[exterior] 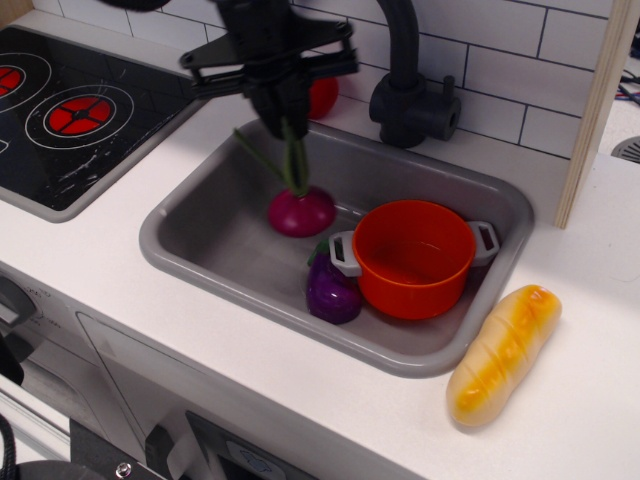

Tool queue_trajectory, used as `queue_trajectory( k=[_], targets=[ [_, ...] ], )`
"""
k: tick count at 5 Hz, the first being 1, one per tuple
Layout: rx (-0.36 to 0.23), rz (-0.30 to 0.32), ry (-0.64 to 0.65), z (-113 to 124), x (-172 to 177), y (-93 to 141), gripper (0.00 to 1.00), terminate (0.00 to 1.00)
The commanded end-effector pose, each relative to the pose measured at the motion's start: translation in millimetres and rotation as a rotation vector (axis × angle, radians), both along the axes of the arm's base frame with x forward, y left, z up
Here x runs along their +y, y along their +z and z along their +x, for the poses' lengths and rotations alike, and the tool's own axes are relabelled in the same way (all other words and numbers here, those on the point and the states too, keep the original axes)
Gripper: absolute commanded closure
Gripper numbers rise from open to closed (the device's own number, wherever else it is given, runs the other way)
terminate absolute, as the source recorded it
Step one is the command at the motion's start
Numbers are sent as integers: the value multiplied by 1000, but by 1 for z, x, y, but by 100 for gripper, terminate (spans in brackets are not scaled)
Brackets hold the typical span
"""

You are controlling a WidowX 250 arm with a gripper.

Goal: Take beet from pot sink

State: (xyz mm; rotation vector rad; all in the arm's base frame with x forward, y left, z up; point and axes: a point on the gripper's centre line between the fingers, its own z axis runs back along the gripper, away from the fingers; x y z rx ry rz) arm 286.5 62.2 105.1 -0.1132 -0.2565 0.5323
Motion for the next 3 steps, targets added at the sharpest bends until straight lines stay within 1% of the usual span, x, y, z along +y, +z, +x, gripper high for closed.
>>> queue_trajectory(
  k=[1, 2, 3],
  targets=[
    [-8, 74, 23, 1, 28, -5, 100, 0],
    [-29, 93, 58, 14, 30, -10, 100, 0],
    [-38, 124, 88, 22, 31, -19, 100, 0]
  ],
)
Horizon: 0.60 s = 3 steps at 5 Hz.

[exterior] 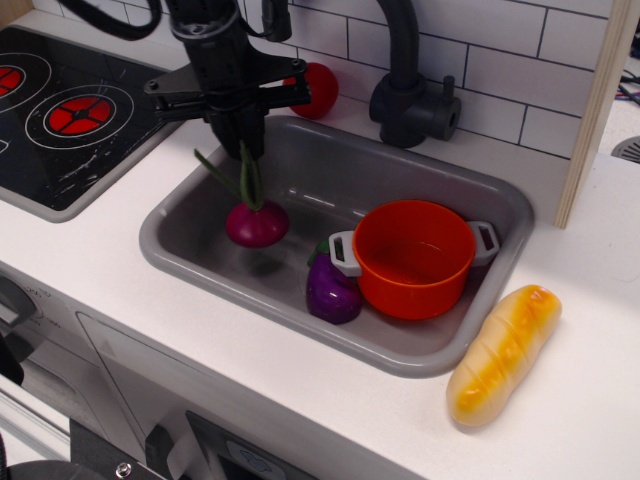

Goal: Take beet from pot sink

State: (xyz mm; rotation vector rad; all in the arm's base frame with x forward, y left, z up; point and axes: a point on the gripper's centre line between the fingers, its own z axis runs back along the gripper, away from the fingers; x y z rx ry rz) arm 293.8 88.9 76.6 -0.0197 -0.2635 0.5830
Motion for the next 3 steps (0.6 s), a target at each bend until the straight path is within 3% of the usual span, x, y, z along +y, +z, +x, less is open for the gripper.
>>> queue_trajectory(
  k=[1, 2, 3],
  targets=[
    [-36, 62, 24, 15, 4, 7, 0, 0],
    [-16, 39, 16, 14, 0, 10, 0, 0],
    [-37, 39, 21, 11, -5, 17, 0, 0]
  ],
)
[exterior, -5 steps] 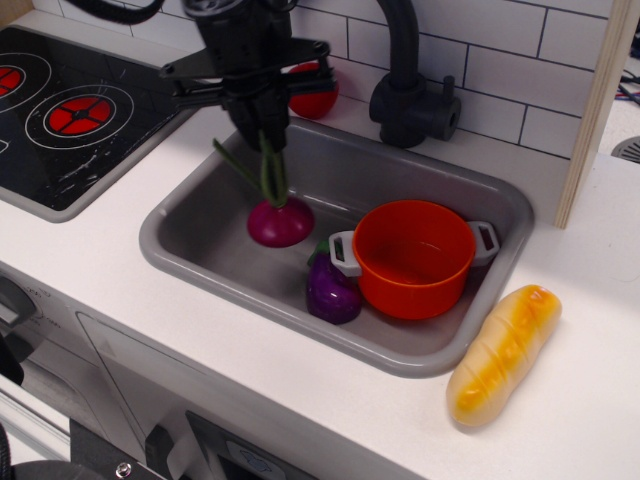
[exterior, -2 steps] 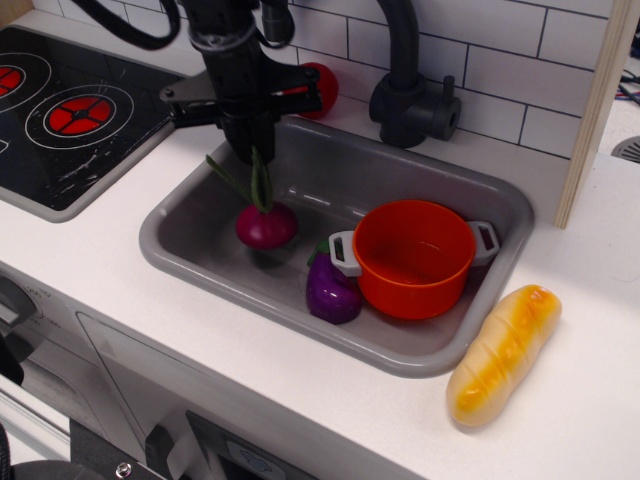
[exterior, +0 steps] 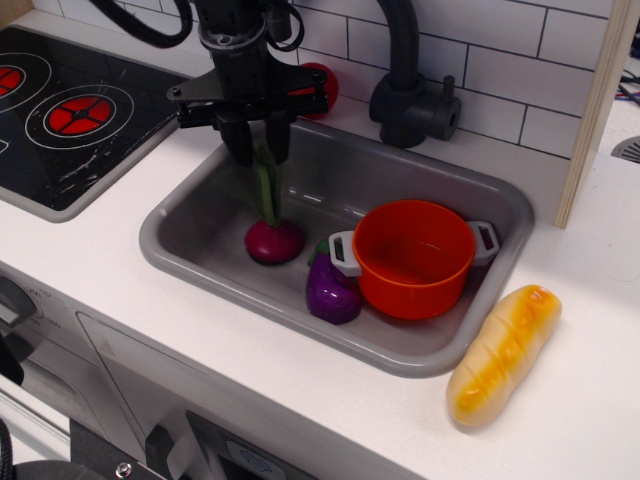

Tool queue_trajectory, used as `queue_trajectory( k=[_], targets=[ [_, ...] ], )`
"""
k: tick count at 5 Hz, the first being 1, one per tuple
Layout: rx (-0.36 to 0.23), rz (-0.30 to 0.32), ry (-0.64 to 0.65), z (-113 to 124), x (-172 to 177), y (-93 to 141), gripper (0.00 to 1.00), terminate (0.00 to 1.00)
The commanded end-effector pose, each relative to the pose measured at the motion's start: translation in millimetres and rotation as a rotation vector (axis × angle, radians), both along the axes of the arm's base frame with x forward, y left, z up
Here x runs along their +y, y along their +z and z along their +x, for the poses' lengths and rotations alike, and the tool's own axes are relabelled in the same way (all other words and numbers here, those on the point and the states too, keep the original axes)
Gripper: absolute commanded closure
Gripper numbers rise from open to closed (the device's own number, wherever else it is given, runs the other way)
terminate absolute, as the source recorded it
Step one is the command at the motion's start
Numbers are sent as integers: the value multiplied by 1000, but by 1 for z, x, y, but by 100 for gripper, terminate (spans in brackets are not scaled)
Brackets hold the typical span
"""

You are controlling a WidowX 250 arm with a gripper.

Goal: Take beet from pot sink

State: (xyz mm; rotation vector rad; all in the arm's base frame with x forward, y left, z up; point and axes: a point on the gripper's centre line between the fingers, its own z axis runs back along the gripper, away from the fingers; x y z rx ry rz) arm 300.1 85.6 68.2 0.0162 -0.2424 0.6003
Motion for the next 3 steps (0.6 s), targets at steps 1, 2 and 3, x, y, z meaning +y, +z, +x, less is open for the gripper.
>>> queue_trajectory(
  k=[1, 2, 3],
  targets=[
    [-75, -33, -6, 0, -8, 43, 0, 0],
    [-75, -33, -6, 0, -8, 43, 0, 0],
    [-75, -33, -6, 0, -8, 43, 0, 100]
  ],
)
